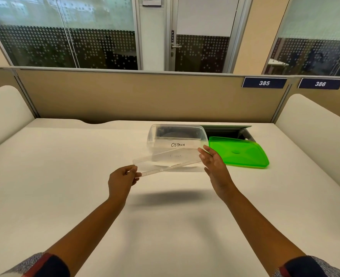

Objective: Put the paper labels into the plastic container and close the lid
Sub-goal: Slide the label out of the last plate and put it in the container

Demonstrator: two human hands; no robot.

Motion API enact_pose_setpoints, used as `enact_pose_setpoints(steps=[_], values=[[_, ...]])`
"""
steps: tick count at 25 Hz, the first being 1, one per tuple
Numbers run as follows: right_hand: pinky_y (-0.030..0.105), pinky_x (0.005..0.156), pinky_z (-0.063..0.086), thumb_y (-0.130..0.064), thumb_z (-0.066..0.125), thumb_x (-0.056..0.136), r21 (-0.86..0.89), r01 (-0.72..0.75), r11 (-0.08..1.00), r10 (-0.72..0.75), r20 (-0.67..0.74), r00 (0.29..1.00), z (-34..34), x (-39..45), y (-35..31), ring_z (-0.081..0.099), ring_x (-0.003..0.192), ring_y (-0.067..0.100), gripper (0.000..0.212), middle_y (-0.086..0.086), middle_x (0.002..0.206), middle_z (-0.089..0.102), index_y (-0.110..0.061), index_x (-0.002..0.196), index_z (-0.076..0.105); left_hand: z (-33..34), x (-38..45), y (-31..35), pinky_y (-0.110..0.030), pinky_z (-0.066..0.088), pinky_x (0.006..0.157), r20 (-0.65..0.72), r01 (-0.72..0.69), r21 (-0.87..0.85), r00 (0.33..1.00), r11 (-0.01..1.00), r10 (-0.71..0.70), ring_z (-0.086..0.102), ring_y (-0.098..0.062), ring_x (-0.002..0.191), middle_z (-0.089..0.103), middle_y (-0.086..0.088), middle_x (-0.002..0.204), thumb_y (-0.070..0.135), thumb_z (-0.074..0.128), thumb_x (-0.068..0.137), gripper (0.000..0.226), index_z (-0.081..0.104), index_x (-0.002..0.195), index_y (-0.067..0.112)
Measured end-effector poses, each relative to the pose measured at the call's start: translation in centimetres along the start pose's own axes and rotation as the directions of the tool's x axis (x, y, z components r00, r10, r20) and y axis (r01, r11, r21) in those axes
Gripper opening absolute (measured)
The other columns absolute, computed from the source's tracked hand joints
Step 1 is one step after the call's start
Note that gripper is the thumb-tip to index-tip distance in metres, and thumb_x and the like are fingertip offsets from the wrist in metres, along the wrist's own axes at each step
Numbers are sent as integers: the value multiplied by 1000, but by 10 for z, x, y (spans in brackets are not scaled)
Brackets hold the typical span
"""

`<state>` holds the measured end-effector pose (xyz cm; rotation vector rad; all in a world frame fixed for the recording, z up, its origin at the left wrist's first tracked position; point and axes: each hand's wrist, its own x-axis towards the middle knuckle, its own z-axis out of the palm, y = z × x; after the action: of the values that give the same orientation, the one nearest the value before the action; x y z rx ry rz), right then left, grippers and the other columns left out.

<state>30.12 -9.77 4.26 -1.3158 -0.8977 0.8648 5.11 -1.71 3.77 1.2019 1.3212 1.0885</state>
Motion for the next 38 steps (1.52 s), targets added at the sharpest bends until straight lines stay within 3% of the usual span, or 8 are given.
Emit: enact_pose_setpoints(steps=[3, 7, 13, 18, 27, 31, 35, 38], values=[[27, 100, 43, -10, 59, 90, -67, 70, 995, -67, 37, 997, -6, 5, -2, 52, 119, 12, 45, -6, 136, 51, -33, 124, 43, 1, 12, 13, -36, 54, 84, 24, -14, -32, 1000, 999, 15, 65, -26, 81, 69, -13, 87, 16, 58, 89, 29, 63, 112, 0], [5, 83, 49, 2, 60, 86, -175, 149, 973, -143, 49, 989, -10, 13, -10, 55, 112, 10, 59, -8, 132, 50, -30, 131, 39, 6, 28, 27, -34, 53, 83, 46, -39, -38, 998, 998, 41, 65, -25, 82, 68, -15, 91, 13, 61, 87, 34, 60, 117, -2], [22, 85, 49, -1, 60, 87, -193, 160, 968, -181, -99, 978, -13, 39, -22, 58, 90, 9, 48, -1, 125, 57, -9, 132, 45, 25, 48, 43, -34, 54, 85, 63, -114, 9, 992, 993, 113, 66, -23, 85, 68, -10, 95, 15, 65, 84, 39, 60, 121, 3], [12, 69, 51, -3, 62, 86, -137, 97, 986, -126, -221, 967, -12, 64, -23, 62, 90, 10, 37, 2, 111, 64, -8, 122, 53, 38, 70, 55, -41, 52, 96, 61, -163, 35, 985, 986, 161, 65, -23, 93, 67, -12, 115, 14, 61, 86, 37, 60, 122, 5], [26, 69, 47, 5, 60, 84, -178, 17, 984, -78, -344, 936, -10, 120, -31, 55, 69, 13, 27, 10, 83, 60, 4, 111, 55, 65, 114, 73, -45, 47, 101, 67, -186, 66, 981, 980, 181, 62, -27, 108, 69, -13, 113, 7, 57, 86, 31, 64, 116, 4], [38, 79, 48, 4, 62, 83, -212, -65, 975, -19, -374, 927, -12, 139, -29, 56, 79, 23, 28, 13, 83, 62, 0, 110, 56, 74, 131, 68, -44, 48, 100, 121, -124, 137, 987, 983, 107, 61, -29, 104, 65, -17, 120, 6, 56, 86, 33, 61, 118, 1], [42, 91, 49, 3, 61, 83, -291, -137, 947, 6, -409, 913, -14, 148, -24, 61, 87, 25, 33, 21, 96, 68, -2, 116, 56, 79, 138, 64, -36, 50, 83, 262, -40, 213, 965, 976, -18, 56, -23, 93, 61, -21, 123, -2, 49, 88, 37, 54, 125, -5], [37, 94, 47, 0, 60, 84, -374, -168, 912, 9, -393, 920, -13, 147, -19, 65, 100, 29, 36, 19, 106, 70, -7, 120, 55, 83, 142, 62, -37, 51, 82, 279, 10, 243, 957, 970, -80, 57, -26, 89, 58, -25, 123, -2, 39, 93, 37, 49, 128, -6]])
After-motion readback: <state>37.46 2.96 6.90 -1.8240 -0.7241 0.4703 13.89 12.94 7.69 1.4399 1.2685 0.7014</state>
